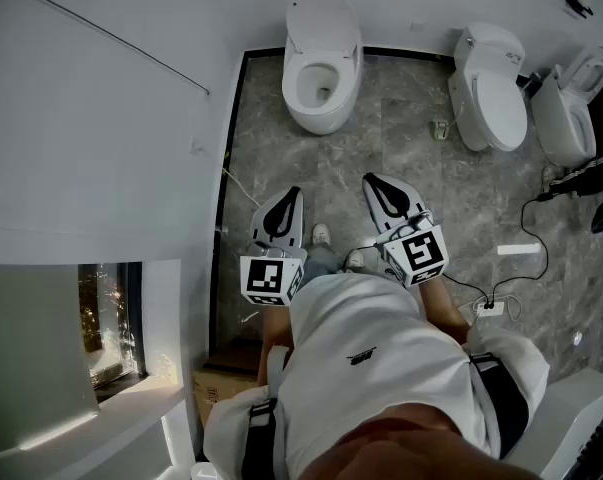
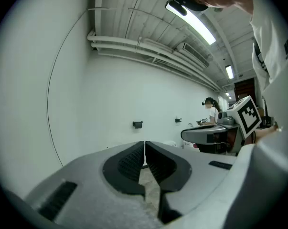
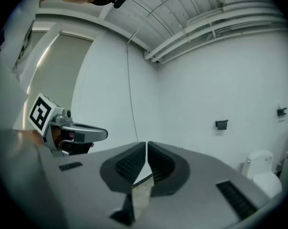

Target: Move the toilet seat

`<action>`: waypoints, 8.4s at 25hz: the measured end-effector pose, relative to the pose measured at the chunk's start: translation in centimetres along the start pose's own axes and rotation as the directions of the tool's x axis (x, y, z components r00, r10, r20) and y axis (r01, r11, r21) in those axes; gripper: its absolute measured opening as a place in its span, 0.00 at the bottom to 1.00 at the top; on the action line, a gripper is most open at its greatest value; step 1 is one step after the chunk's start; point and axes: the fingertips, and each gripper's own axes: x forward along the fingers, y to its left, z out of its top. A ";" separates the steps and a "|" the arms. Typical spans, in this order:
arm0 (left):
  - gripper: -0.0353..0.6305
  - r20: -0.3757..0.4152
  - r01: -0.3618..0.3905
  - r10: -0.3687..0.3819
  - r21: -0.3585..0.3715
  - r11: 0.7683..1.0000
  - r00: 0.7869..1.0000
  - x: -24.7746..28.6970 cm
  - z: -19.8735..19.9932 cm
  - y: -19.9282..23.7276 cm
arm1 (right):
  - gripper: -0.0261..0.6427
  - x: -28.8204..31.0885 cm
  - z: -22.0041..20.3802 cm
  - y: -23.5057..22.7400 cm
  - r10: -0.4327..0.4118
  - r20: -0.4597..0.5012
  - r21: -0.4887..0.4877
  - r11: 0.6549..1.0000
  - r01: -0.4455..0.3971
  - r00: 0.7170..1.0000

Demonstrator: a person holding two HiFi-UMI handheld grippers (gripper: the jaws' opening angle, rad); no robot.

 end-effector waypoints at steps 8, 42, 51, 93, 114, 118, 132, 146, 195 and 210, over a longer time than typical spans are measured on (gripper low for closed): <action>0.10 0.018 -0.021 0.021 -0.002 1.000 1.000 2.9 0.4 0.2 | 0.09 1.5 -0.3 -2.2 -0.011 -0.007 -0.020 1.000 0.010 1.000; 0.10 -0.009 0.071 -0.071 -0.022 0.997 0.997 16.4 -0.6 17.1 | 0.09 21.6 -0.4 -6.5 -0.097 -0.097 -0.046 0.995 0.093 0.991; 0.10 -0.002 0.101 -0.101 -0.032 0.994 0.995 18.6 -0.4 20.2 | 0.09 24.2 -0.4 -7.5 -0.159 -0.117 -0.042 0.987 0.155 0.980; 0.10 -0.027 0.111 -0.112 -0.044 0.993 0.993 37.8 -0.1 31.7 | 0.09 42.6 0.4 -20.5 -0.188 -0.128 -0.032 0.982 0.186 0.974; 0.10 -0.058 0.256 -0.257 -0.031 0.966 0.965 48.7 -3.8 33.7 | 0.09 47.9 -3.7 -27.1 -0.327 -0.152 0.031 0.942 0.335 0.933; 0.10 -0.089 0.294 -0.297 -0.044 0.955 0.951 51.1 -6.0 34.9 | 0.09 49.7 -5.9 -28.3 -0.359 -0.198 0.041 0.927 0.374 0.912; 0.10 -0.202 0.425 -0.449 -0.151 0.893 0.871 56.3 -13.3 37.3 | 0.09 53.6 -14.0 -30.2 -0.449 -0.364 0.100 0.852 0.513 0.816; 0.10 -0.291 0.479 -0.519 -0.203 0.854 0.804 57.3 -20.4 38.7 | 0.09 54.3 -21.2 -29.8 -0.504 -0.477 0.100 0.783 0.614 0.720; 0.11 -0.561 0.262 -0.404 -0.320 0.911 0.723 56.5 -46.5 38.7 | 0.09 52.8 -45.4 -28.9 -0.396 -0.690 0.169 0.726 0.667 0.606; 0.11 -0.649 0.188 -0.384 -0.352 0.917 0.657 55.1 -54.3 39.3 | 0.09 52.5 -52.9 -27.5 -0.345 -0.764 0.175 0.703 0.689 0.546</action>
